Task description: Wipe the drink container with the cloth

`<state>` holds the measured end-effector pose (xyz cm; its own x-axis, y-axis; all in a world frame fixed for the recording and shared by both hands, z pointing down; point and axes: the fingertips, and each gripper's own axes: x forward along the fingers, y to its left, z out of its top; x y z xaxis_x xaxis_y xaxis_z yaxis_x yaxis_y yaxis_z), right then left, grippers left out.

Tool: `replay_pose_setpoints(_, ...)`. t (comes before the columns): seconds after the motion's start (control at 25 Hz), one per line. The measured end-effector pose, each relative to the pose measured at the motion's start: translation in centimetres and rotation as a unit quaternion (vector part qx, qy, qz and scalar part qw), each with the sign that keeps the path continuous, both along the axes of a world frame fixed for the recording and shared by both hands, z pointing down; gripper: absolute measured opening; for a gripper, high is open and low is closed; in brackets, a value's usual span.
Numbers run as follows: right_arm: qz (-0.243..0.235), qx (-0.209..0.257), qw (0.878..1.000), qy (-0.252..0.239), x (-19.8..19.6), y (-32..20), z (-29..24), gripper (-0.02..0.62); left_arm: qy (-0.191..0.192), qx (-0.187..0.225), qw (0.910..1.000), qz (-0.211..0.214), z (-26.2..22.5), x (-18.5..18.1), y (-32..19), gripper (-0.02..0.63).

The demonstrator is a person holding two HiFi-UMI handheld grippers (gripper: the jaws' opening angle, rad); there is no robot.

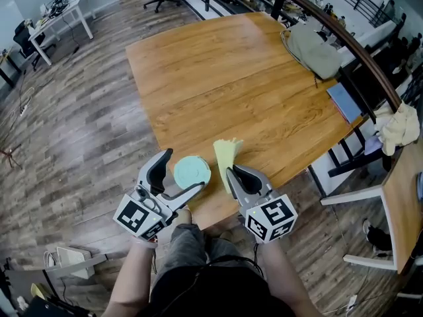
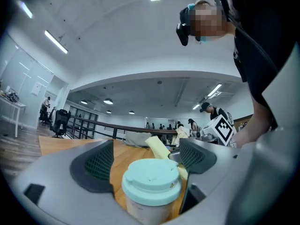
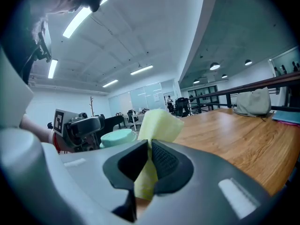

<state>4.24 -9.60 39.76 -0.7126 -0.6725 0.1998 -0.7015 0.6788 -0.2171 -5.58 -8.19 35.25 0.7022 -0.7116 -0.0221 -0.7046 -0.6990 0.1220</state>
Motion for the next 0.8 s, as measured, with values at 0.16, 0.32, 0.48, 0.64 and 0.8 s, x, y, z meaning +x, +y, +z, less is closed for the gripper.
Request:
replay_pose_setpoints(0.16,0.002,0.014,1.000,-0.002,-0.2,-0.8,-1.3,0.034,0.015,0.015,0.9990,-0.038,-1.5,-1.7,-0.8,0.329)
replay_pose_setpoints(0.32,0.002,0.024,1.000,0.000,-0.5,-1.3,-2.2,0.034,0.015,0.025,0.9962,-0.082,-2.2,-3.4,-1.7,0.190)
replay_pose_setpoints(0.48,0.000,0.038,0.999,0.002,-0.9,-1.7,-3.0,0.034,-0.017,0.012,0.9902,-0.138,-1.7,-5.1,-2.4,0.052)
replay_pose_setpoints(0.64,-0.003,0.054,0.999,0.006,-1.3,-1.9,-4.0,0.034,-0.042,0.014,0.9846,-0.169,-2.0,-6.1,-3.0,-0.003)
replay_pose_setpoints(0.8,-0.002,0.066,0.998,0.005,-1.5,-2.2,-4.9,0.034,-0.043,0.017,0.9822,-0.182,-2.8,-6.4,-3.3,-0.003)
